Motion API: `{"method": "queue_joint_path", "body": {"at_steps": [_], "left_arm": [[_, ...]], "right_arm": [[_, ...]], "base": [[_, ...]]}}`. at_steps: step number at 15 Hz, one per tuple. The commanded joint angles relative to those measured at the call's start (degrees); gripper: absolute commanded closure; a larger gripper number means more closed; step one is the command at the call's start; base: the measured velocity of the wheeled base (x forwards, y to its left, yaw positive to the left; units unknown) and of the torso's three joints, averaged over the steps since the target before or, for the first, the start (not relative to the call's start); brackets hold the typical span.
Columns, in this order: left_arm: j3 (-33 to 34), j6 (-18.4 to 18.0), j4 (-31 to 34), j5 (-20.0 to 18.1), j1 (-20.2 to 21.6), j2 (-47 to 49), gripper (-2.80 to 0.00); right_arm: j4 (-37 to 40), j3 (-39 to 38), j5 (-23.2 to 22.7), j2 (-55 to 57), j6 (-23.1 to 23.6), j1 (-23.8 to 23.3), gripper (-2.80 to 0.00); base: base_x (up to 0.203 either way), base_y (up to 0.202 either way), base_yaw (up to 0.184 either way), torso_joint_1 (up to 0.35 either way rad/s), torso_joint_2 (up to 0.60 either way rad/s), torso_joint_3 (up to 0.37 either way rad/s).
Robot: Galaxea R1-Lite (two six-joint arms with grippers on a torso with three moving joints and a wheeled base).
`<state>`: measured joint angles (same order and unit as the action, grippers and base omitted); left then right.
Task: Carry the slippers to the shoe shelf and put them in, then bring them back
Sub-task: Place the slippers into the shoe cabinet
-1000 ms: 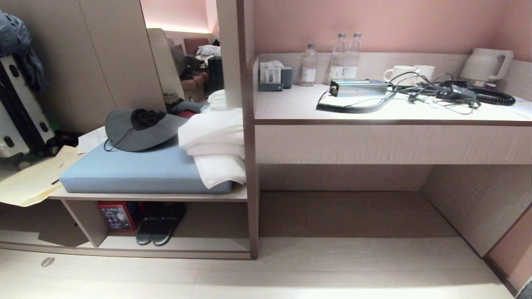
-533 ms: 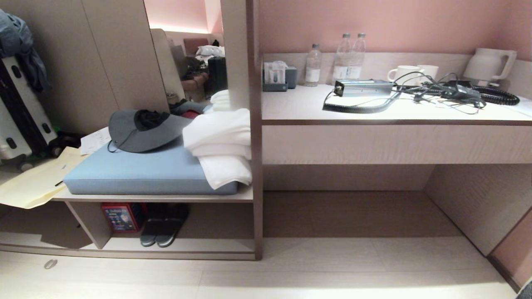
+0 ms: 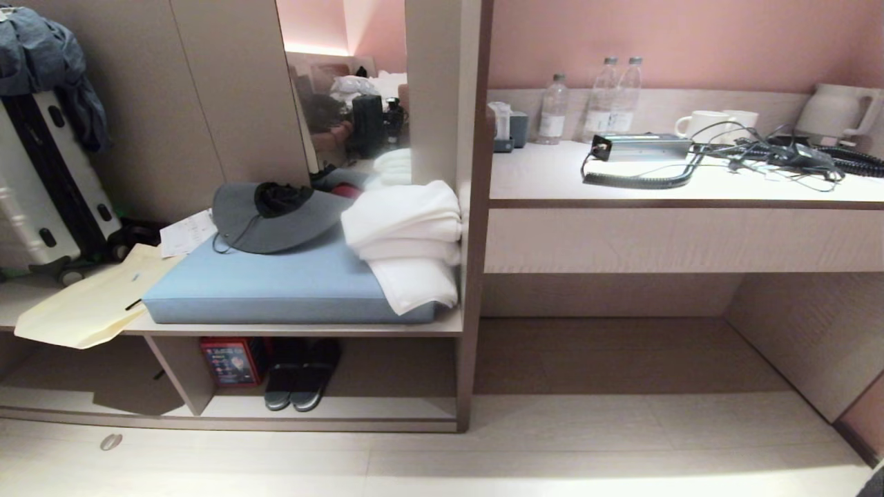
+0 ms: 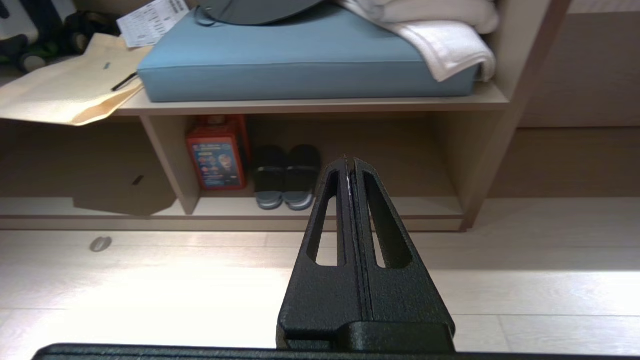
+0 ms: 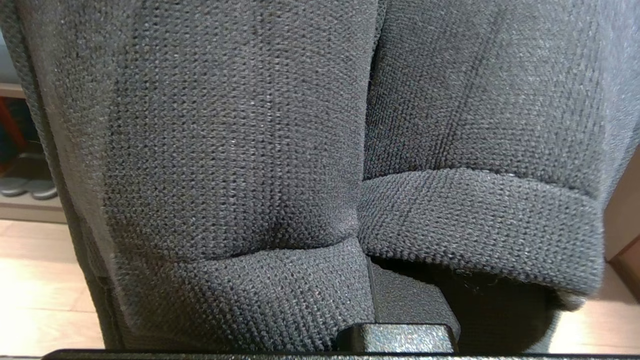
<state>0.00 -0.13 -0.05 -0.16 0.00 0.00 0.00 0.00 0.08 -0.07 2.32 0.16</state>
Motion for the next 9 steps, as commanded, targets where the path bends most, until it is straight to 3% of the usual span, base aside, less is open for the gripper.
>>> {"method": "queue_joint_path", "body": {"at_steps": [1, 9], "left_arm": [[0.0, 0.0, 0.0, 0.0, 0.0, 0.0, 0.0], [0.0, 0.0, 0.0, 0.0, 0.0, 0.0, 0.0]], "right_arm": [[0.0, -0.1, 0.0, 0.0, 0.1, 0.0, 0.0], [-0.1, -0.1, 0.0, 0.0, 0.3, 0.0, 0.0]], "base": [[0.0, 0.197, 0.001, 0.008, 0.0, 0.005], [0.0, 0.195, -0.002, 0.002, 0.0, 0.003]]}}
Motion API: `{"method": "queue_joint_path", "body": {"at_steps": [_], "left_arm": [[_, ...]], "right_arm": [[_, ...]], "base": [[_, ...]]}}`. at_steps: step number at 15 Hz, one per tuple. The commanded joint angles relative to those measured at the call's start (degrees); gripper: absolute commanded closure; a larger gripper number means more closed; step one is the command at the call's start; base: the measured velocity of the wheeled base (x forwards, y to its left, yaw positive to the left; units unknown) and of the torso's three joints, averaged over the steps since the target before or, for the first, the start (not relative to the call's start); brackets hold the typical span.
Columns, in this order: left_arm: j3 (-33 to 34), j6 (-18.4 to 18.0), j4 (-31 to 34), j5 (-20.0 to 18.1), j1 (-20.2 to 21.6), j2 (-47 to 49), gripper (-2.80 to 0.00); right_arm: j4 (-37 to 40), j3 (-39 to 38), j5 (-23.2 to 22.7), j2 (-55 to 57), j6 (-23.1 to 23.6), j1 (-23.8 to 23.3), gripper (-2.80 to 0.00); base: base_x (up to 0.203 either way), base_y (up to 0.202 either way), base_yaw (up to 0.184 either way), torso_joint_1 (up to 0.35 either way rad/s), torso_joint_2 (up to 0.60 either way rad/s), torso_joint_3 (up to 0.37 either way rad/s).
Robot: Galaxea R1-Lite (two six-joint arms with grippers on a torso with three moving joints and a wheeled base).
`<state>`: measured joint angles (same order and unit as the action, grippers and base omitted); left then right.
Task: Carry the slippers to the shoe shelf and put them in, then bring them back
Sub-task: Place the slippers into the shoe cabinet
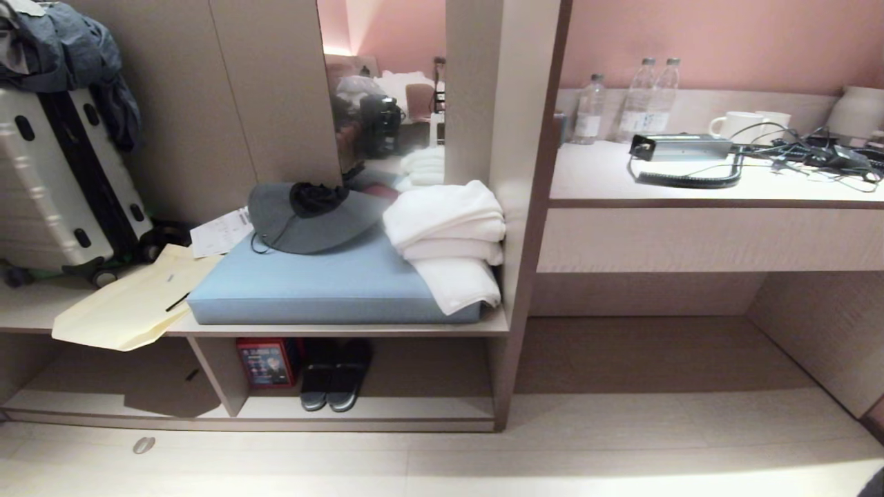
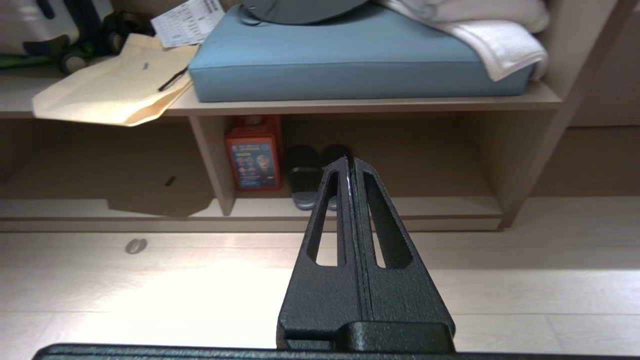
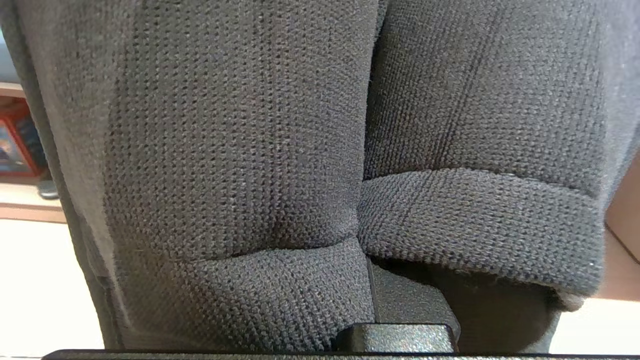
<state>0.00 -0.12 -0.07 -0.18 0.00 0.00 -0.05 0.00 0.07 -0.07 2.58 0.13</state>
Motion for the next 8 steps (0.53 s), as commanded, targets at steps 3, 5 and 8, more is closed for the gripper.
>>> {"method": "queue_joint_path", "body": {"at_steps": [3, 5, 8], "left_arm": [[0.0, -0.1, 0.0, 0.0, 0.0, 0.0, 0.0], [0.0, -0.1, 0.0, 0.0, 0.0, 0.0, 0.0], [0.0, 0.0, 0.0, 0.0, 0.0, 0.0, 0.0]], "right_arm": [[0.0, -0.1, 0.0, 0.0, 0.1, 0.0, 0.0], [0.0, 0.0, -0.1, 0.0, 0.1, 0.0, 0.0], [0.0, -0.1, -0.1, 0.0, 0.1, 0.0, 0.0]], "base": [[0.0, 0.192, -0.004, 0.002, 0.0, 0.003], [0.0, 0.197, 0.002, 0.004, 0.0, 0.003], [0.0, 0.197, 0.0, 0.002, 0.0, 0.005]]}}
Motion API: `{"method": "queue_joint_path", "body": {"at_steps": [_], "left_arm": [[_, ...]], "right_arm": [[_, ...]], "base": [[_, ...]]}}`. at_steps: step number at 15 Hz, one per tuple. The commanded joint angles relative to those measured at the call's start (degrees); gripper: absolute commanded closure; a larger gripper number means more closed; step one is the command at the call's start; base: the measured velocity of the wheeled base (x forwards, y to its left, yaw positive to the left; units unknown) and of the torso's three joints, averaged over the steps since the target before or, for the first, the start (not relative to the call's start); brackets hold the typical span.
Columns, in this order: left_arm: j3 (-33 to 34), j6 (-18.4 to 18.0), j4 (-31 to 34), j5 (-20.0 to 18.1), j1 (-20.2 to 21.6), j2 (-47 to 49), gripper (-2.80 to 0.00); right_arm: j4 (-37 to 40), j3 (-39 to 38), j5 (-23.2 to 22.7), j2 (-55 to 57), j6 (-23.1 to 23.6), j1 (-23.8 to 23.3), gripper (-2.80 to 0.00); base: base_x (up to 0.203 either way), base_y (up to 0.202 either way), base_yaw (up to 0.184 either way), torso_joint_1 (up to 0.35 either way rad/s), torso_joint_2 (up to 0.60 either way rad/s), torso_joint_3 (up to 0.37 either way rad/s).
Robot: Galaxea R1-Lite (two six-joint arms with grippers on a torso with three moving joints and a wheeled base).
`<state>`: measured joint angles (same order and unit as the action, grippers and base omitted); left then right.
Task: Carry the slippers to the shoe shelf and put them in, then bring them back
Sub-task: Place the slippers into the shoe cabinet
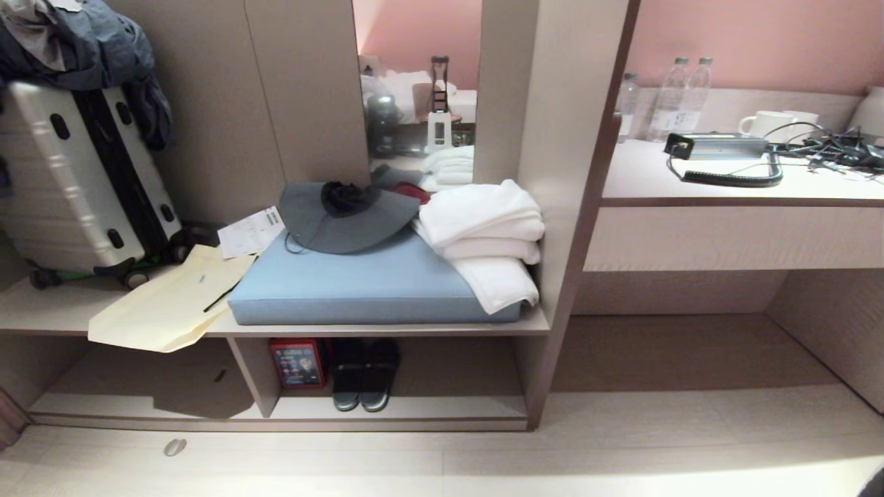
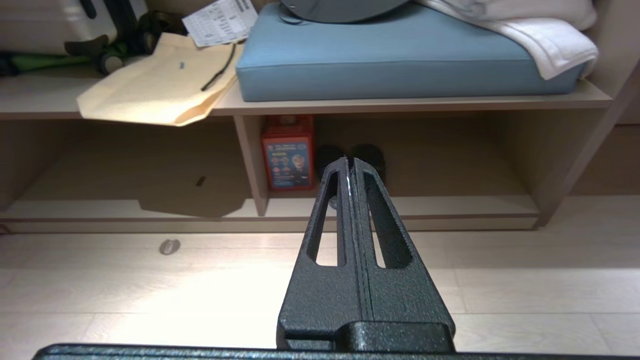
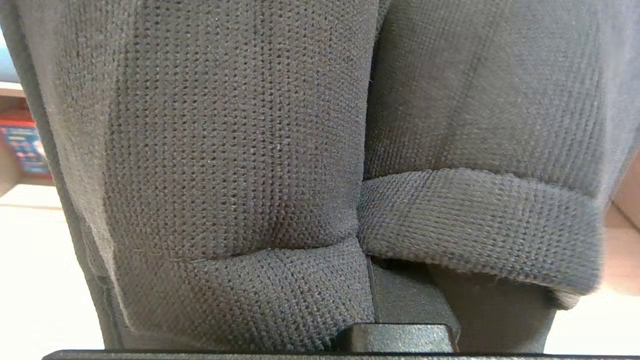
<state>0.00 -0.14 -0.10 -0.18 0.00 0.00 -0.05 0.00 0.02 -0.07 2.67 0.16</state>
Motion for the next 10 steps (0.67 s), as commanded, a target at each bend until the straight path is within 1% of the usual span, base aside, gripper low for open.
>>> {"method": "queue_joint_path", "body": {"at_steps": [1, 10], "left_arm": [[0.0, 0.0, 0.0, 0.0, 0.0, 0.0, 0.0], [0.0, 0.0, 0.0, 0.0, 0.0, 0.0, 0.0]], "right_arm": [[0.0, 0.0, 0.0, 0.0, 0.1, 0.0, 0.0], [0.0, -0.1, 0.0, 0.0, 0.1, 0.0, 0.0]], "base": [[0.0, 0.197, 0.0, 0.002, 0.0, 0.002], [0.0, 0.195, -0.002, 0.003, 0.0, 0.002]]}}
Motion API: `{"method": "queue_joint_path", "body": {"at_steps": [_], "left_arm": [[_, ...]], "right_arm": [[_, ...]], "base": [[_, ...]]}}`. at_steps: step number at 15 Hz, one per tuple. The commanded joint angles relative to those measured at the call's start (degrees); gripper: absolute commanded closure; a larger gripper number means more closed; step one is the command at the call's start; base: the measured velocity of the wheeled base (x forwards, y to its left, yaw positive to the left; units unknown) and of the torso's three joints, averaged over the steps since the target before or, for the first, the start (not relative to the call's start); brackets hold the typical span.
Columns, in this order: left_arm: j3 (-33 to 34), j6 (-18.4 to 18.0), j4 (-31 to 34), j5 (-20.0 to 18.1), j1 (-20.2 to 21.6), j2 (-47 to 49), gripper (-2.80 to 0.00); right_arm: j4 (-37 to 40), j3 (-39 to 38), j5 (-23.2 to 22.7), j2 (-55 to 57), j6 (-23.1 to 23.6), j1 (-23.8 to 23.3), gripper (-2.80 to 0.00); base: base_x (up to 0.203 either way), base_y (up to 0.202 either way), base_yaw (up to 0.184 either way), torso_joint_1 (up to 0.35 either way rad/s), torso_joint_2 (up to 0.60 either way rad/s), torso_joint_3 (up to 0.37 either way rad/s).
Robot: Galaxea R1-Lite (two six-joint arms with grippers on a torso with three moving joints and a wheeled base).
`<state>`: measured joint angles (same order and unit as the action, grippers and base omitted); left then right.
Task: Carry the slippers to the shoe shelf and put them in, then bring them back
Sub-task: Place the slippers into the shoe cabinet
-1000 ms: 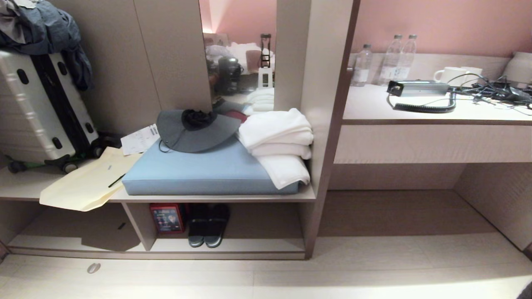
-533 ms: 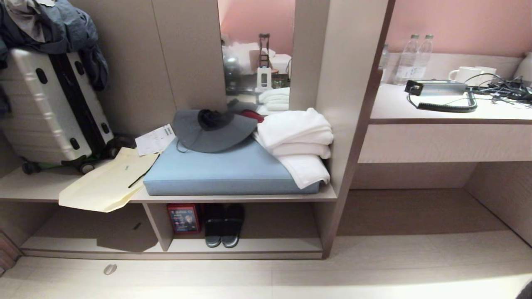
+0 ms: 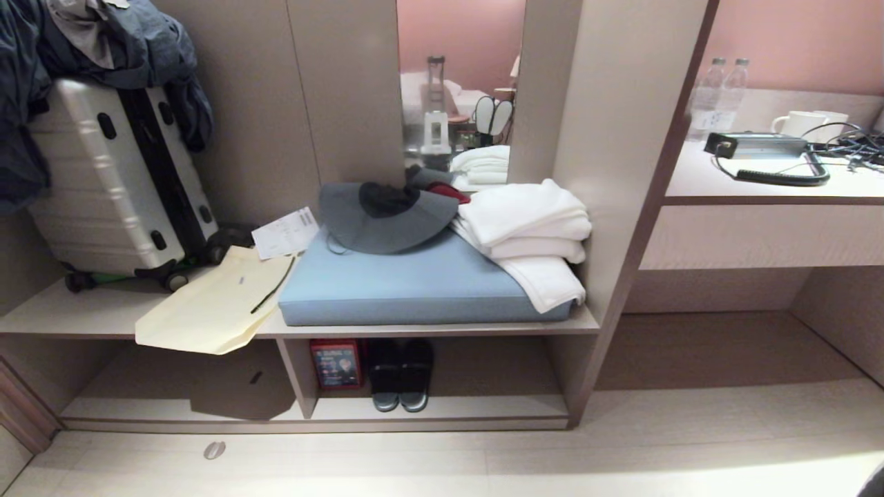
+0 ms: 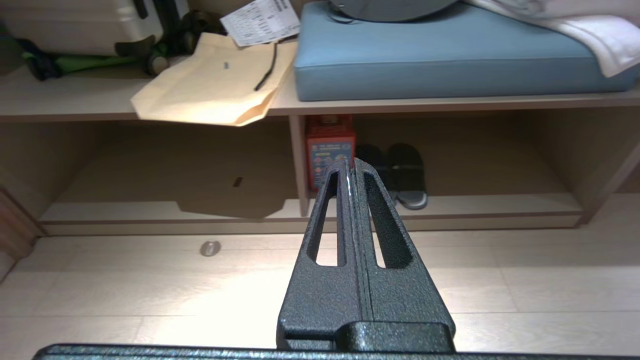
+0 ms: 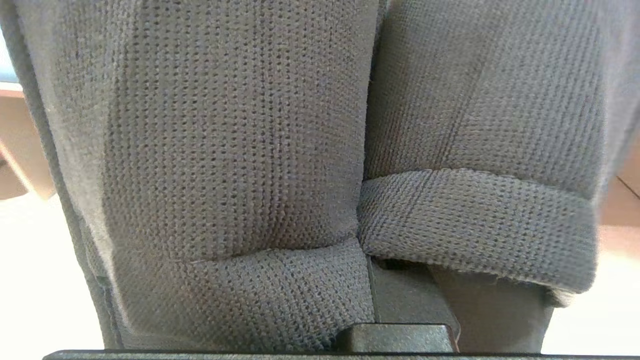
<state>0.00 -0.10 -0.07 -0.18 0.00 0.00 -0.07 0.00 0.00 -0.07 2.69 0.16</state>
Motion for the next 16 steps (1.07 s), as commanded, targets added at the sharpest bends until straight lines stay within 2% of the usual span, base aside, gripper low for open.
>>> {"method": "queue_joint_path", "body": {"at_steps": [1, 4, 10, 16], "left_arm": [[0.0, 0.0, 0.0, 0.0, 0.0, 0.0, 0.0], [0.0, -0.1, 0.0, 0.0, 0.0, 0.0, 0.0], [-0.1, -0.1, 0.0, 0.0, 0.0, 0.0, 0.0], [0.0, 0.0, 0.0, 0.0, 0.0, 0.0, 0.0]], "right_arm": [[0.0, -0.1, 0.0, 0.0, 0.0, 0.0, 0.0], [0.0, 0.0, 0.0, 0.0, 0.0, 0.0, 0.0], [0.0, -0.1, 0.0, 0.0, 0.0, 0.0, 0.0], [0.1, -0.1, 0.1, 0.0, -0.9, 0.0, 0.0]], "base": [[0.0, 0.193, 0.0, 0.005, 0.0, 0.004], [0.0, 0.155, -0.001, -0.001, 0.0, 0.001], [0.0, 0.0, 0.0, 0.0, 0.0, -0.011], [0.0, 0.0, 0.0, 0.004, 0.0, -0.17]]}}
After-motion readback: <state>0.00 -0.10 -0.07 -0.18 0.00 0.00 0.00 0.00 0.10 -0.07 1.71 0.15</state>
